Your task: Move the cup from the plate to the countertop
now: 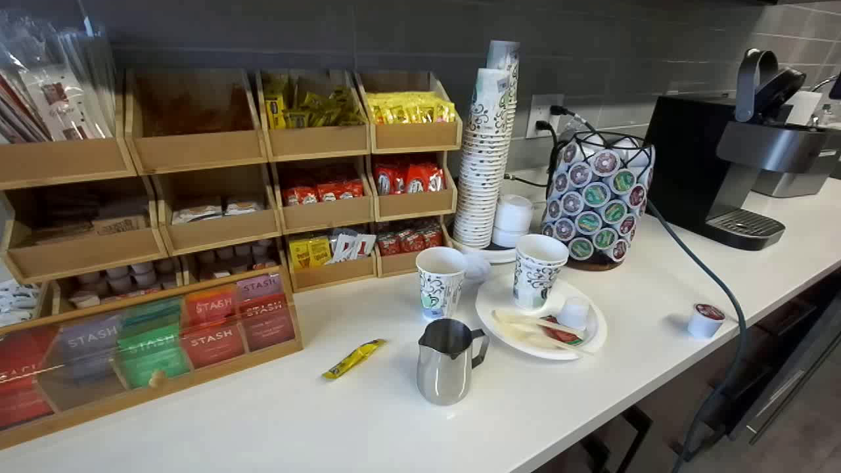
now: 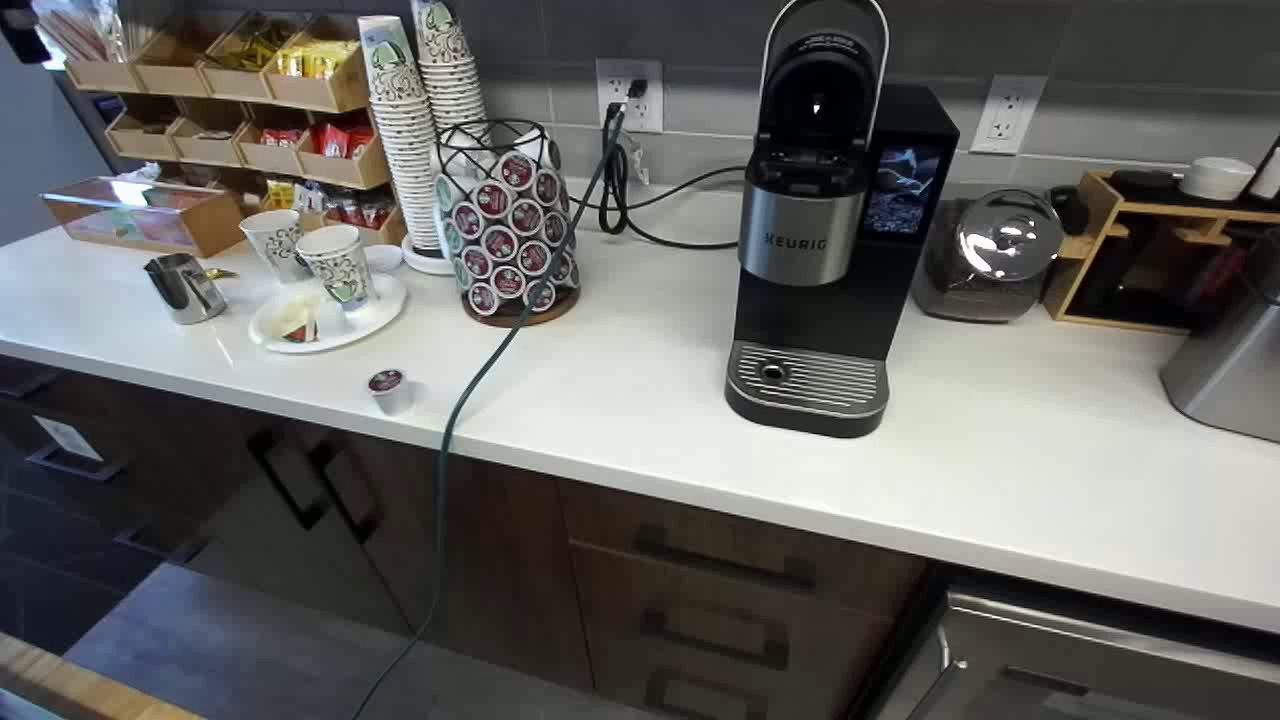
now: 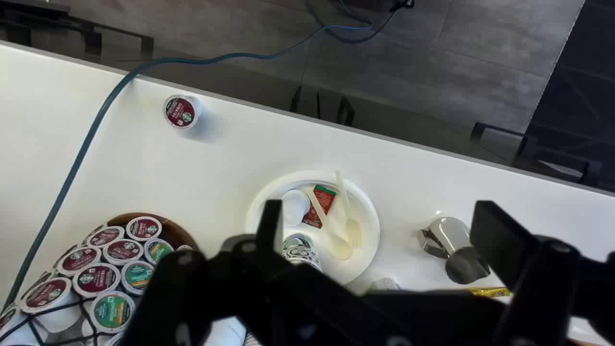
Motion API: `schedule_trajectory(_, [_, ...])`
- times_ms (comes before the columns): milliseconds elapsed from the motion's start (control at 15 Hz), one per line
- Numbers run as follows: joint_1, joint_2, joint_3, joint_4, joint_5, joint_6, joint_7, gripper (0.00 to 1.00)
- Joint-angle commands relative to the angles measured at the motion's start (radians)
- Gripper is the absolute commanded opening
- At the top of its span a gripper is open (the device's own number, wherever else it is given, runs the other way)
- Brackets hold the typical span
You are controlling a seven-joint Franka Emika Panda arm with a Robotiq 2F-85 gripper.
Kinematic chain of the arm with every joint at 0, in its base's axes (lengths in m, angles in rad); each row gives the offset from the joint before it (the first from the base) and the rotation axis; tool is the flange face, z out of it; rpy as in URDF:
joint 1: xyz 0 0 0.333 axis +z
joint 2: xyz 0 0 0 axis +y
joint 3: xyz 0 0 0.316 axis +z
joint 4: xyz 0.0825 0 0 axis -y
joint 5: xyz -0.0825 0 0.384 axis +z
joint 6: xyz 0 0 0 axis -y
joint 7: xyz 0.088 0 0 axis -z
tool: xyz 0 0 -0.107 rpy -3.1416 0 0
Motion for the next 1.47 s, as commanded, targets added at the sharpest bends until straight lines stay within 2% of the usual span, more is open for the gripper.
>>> schedule_trajectory(0, [0.005,0.001,-0.003,0.002,-0.002,-0.002,0.002,1.00])
schedule_trajectory(400, [0.005,0.001,-0.003,0.002,-0.002,-0.002,0.002,1.00])
schedule_trajectory(800, [-0.049,0.202,-0.055,0.055,-0.100,0.207,-0.079,1.00])
schedule_trajectory(933, [-0.038,0.295,-0.075,0.083,-0.055,0.286,-0.129,1.00])
schedule_trajectory(1000, [-0.024,0.353,-0.081,0.117,-0.019,0.252,-0.173,1.00])
schedule_trajectory(1067, [-0.044,0.247,-0.069,0.048,-0.060,0.267,-0.119,1.00])
schedule_trajectory(1200, [-0.045,0.293,-0.069,0.063,-0.058,0.273,-0.126,1.00])
schedule_trajectory(1400, [-0.048,0.276,-0.063,0.060,-0.075,0.289,-0.106,1.00])
